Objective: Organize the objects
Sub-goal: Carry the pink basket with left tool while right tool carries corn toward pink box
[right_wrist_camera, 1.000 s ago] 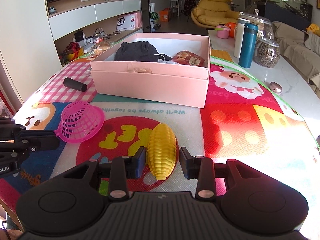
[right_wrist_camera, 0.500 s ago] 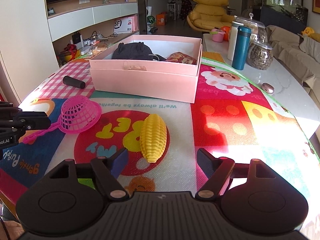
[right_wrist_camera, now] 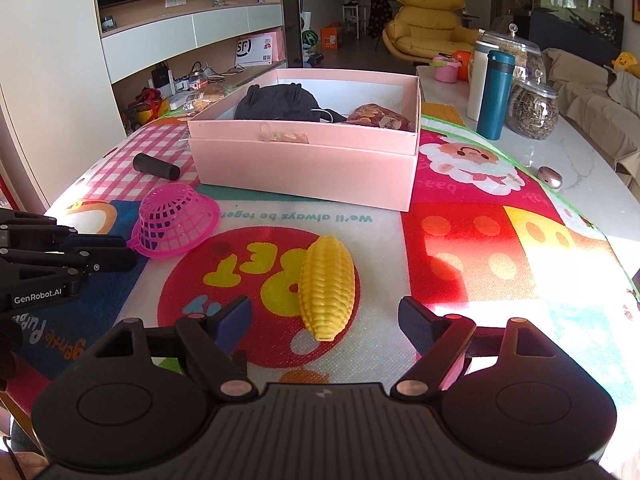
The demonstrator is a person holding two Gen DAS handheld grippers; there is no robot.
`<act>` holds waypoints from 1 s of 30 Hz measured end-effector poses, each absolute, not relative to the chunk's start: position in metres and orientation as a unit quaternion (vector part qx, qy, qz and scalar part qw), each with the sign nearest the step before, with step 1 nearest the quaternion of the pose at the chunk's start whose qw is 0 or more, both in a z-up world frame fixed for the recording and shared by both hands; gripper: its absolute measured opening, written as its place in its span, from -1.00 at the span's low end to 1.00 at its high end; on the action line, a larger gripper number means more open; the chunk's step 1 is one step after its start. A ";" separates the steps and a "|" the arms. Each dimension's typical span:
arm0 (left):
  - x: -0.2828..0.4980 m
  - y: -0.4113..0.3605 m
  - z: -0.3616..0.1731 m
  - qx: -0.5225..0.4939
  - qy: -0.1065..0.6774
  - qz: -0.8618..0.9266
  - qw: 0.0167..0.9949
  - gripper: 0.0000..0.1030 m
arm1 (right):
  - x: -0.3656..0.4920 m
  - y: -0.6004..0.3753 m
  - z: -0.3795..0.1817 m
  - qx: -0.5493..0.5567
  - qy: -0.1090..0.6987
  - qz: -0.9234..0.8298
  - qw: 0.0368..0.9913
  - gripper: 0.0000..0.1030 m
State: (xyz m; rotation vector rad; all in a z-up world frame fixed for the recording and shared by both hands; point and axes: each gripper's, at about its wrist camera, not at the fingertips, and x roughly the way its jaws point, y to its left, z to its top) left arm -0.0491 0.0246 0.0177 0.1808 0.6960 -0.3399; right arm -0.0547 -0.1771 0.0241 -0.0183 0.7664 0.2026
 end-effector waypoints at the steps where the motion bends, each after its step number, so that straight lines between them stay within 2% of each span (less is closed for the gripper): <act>1: -0.051 0.026 0.019 0.092 0.332 -0.161 0.925 -0.66 | -0.053 -0.176 0.023 -0.009 0.374 0.099 0.922 0.57; 8: -0.044 0.032 0.012 0.100 0.346 -0.159 0.919 -0.61 | -0.046 -0.170 0.017 -0.025 0.369 0.093 0.924 0.57; 10: -0.039 0.035 0.012 0.084 0.350 -0.158 0.919 -0.54 | -0.047 -0.170 0.017 -0.027 0.368 0.092 0.925 0.57; 17: -0.033 0.038 0.011 0.058 0.356 -0.157 0.919 -0.54 | -0.046 -0.170 0.017 -0.027 0.368 0.092 0.925 0.56; 18: -0.035 0.037 0.010 0.061 0.351 -0.155 0.921 -0.54 | -0.046 -0.169 0.017 -0.029 0.368 0.092 0.925 0.48; 20: -0.039 0.036 0.009 0.060 0.341 -0.153 0.925 -0.59 | -0.047 -0.167 0.018 -0.034 0.364 0.095 0.926 0.18; 22: -0.042 0.036 0.008 0.060 0.336 -0.151 0.928 -0.67 | -0.049 -0.163 0.021 -0.042 0.362 0.099 0.926 -0.25; 23: -0.043 0.036 0.008 0.059 0.336 -0.150 0.928 -0.69 | -0.049 -0.162 0.022 -0.043 0.364 0.101 0.925 -0.35; 24: -0.043 0.037 0.009 0.054 0.339 -0.150 0.927 -0.69 | -0.049 -0.161 0.024 -0.043 0.366 0.103 0.924 -0.42; 30: -0.060 0.039 0.015 0.064 0.340 -0.166 0.924 -0.70 | -0.060 -0.169 0.037 -0.037 0.360 0.104 0.926 -0.42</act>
